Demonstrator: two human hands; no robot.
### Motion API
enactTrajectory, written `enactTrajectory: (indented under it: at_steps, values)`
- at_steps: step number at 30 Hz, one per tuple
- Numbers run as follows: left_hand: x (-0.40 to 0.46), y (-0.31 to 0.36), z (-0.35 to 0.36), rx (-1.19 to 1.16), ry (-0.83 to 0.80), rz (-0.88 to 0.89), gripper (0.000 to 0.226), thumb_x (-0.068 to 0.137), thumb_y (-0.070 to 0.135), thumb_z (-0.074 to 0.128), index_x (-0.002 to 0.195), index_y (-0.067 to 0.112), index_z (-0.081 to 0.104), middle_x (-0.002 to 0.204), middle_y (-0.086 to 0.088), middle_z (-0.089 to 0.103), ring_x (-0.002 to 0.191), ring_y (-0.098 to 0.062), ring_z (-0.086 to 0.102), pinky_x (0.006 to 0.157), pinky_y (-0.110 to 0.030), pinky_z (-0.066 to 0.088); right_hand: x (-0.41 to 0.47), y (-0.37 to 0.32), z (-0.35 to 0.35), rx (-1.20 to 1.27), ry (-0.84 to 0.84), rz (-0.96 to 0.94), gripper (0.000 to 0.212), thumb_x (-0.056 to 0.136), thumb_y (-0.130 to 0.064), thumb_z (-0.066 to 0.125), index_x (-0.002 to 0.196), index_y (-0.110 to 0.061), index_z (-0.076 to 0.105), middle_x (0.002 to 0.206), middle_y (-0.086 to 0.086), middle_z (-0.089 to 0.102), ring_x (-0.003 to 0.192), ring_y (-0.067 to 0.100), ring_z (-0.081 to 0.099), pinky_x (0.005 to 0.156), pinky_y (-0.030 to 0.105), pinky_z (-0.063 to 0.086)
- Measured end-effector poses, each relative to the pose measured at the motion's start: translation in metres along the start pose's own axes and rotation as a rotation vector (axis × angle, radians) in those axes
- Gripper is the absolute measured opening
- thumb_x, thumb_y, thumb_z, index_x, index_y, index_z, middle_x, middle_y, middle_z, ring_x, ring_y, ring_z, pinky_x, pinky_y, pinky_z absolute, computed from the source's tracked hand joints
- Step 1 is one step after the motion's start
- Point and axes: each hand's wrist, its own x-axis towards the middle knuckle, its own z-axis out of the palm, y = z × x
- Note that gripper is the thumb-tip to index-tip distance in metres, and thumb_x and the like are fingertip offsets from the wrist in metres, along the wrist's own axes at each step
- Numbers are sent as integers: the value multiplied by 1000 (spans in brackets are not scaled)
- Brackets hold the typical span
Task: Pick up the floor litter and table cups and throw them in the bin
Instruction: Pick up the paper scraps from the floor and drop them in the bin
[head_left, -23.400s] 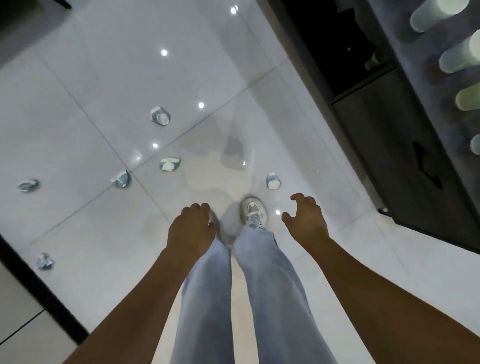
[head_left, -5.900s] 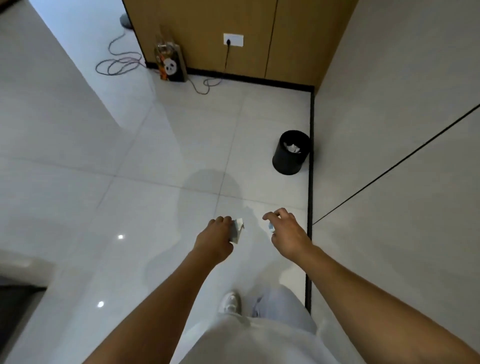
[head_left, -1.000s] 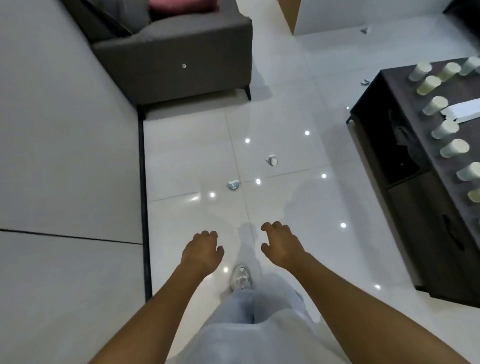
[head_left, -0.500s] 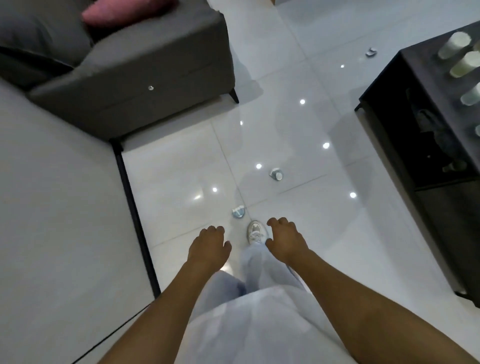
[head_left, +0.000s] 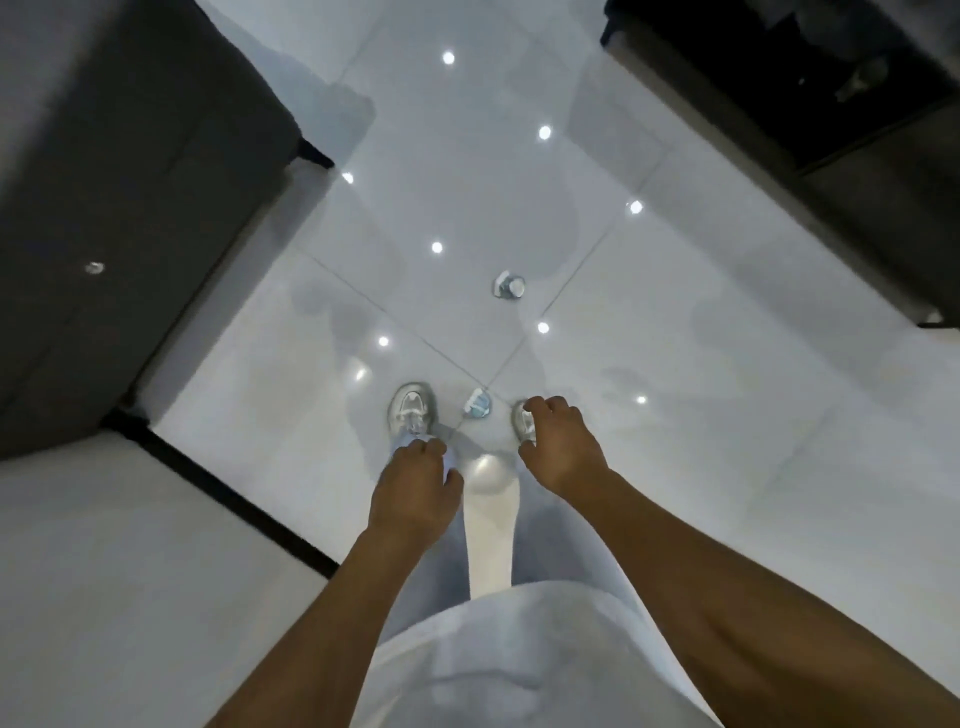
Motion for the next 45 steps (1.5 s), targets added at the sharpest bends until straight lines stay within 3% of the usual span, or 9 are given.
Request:
enactTrajectory:
  at_steps: [4,9,11,21,25,27,33,39,45]
  values:
    - [47,-37,13,102,-76,119,30,97,26,45,120,11,58,114,-5,62,96,-12,55,76,-12,33,50,-5,57,199,42,153,51,92,-20,55,139,-14,39,139,11,42,127,28,40,100,38,41]
    - [129,-77,60,208,-181,145,34,98,29,43,127,13,52,124,-6,57,110,-18,53,90,-23,40,126,9,140,299,13,244,50,91,-21,55,138,-19,38,138,9,41,124,27,42,95,42,47]
    - [169,-87,89,242,-194,146,34,98,30,43,126,13,51,125,-7,56,112,-20,51,92,-28,41,166,24,174,294,-15,249,51,91,-20,55,139,-18,37,139,9,40,125,29,41,95,43,47]
    - [353,-163,221,245,-115,229,37,96,32,49,130,17,50,128,-3,57,111,-17,54,87,-23,41,391,86,343,130,44,224,74,80,-13,68,141,-21,27,148,11,20,125,32,34,90,44,49]
    - [401,-187,251,209,-145,229,33,96,30,49,126,17,51,121,-3,57,105,-16,54,83,-25,43,436,85,392,67,77,262,93,68,-12,77,140,-25,19,144,11,13,123,33,31,85,44,49]
    - [413,-191,258,212,-151,223,35,95,29,49,128,18,51,123,-3,56,108,-17,53,85,-29,45,443,84,404,28,143,278,91,66,-6,73,139,-23,22,141,12,18,119,33,32,81,42,49]
    - [412,-178,253,230,-224,197,37,97,30,46,132,18,47,130,-2,54,113,-17,53,94,-28,43,428,85,392,77,194,187,69,73,-4,68,132,-13,33,131,11,34,115,29,36,82,39,52]
    - [376,-138,200,95,-266,78,37,96,28,50,131,14,50,129,-5,57,113,-20,56,94,-30,45,362,57,313,147,205,-37,76,75,-14,71,140,-16,32,134,8,38,117,26,38,81,35,53]
    - [330,-91,120,-158,-248,-43,39,93,26,53,130,14,51,126,-8,59,112,-22,58,93,-30,44,281,11,208,156,234,-186,80,73,-9,68,144,-13,33,135,9,42,119,28,40,87,39,51]
